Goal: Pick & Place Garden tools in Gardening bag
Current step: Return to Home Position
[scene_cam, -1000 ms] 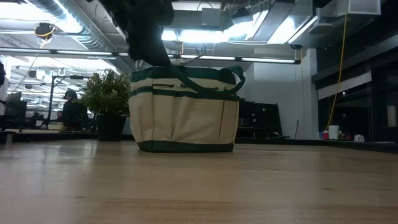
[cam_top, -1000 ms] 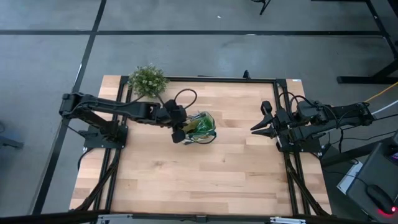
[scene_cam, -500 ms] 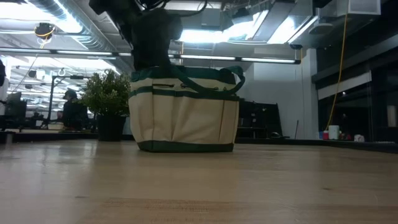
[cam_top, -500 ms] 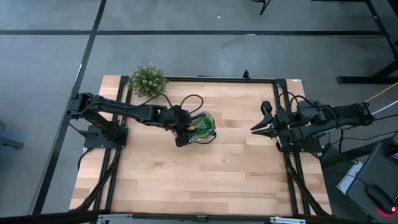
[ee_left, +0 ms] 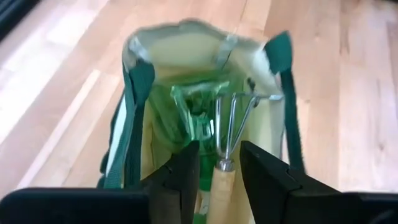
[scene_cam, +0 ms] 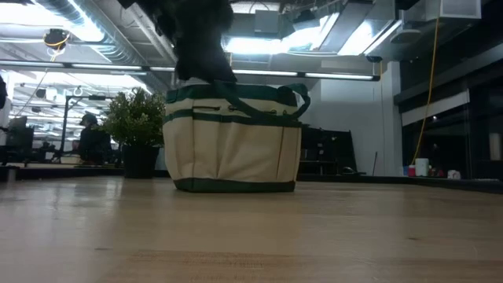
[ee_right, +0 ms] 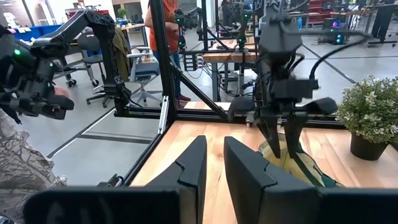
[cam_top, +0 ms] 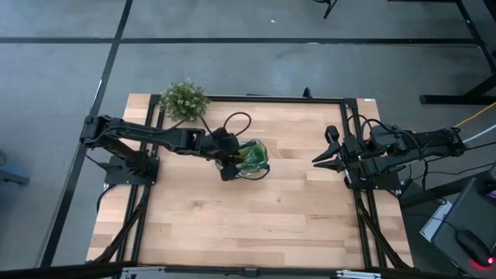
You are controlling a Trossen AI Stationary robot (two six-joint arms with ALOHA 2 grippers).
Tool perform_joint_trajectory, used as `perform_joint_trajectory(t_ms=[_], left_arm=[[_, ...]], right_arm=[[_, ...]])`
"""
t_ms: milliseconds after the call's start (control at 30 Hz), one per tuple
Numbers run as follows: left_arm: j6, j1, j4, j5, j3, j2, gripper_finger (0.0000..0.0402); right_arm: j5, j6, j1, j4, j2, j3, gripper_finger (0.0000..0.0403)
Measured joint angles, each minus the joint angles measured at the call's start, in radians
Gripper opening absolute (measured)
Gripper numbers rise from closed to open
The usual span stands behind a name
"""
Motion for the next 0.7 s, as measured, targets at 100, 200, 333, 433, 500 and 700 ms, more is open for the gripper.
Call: perform_joint_trajectory(t_ms=[100, 200, 333, 433, 500, 700], left_arm=[[0.0, 0.0, -0.008, -0.001, 0.012, -0.03, 0.0108], [0.01, 0.003, -0.003, -0.004, 0.032, -0.072, 0.0107], [0.053, 0.01, -0.006, -0.013, 0.056, -0.135, 0.0108], [0.069, 0.008, 0.001, -0.035, 0.074, -0.196, 0.0109], [0.07, 0.008, -0.002, -0.046, 0.082, -0.239, 0.0108], [0.072, 0.008, -0.008, -0.055, 0.097, -0.388, 0.0107]], right_arm=[[0.0, 0.0, 0.0, 0.0, 0.0, 0.0, 0.006], [0.0, 0.0, 0.0, 0.0, 0.0, 0.0, 0.006], [0.0, 0.0, 0.0, 0.0, 0.0, 0.0, 0.006], [0.0, 0.0, 0.0, 0.0, 0.0, 0.0, 0.006], [0.0, 0.0, 0.0, 0.0, 0.0, 0.0, 0.006], [0.0, 0.0, 0.0, 0.0, 0.0, 0.0, 0.006]])
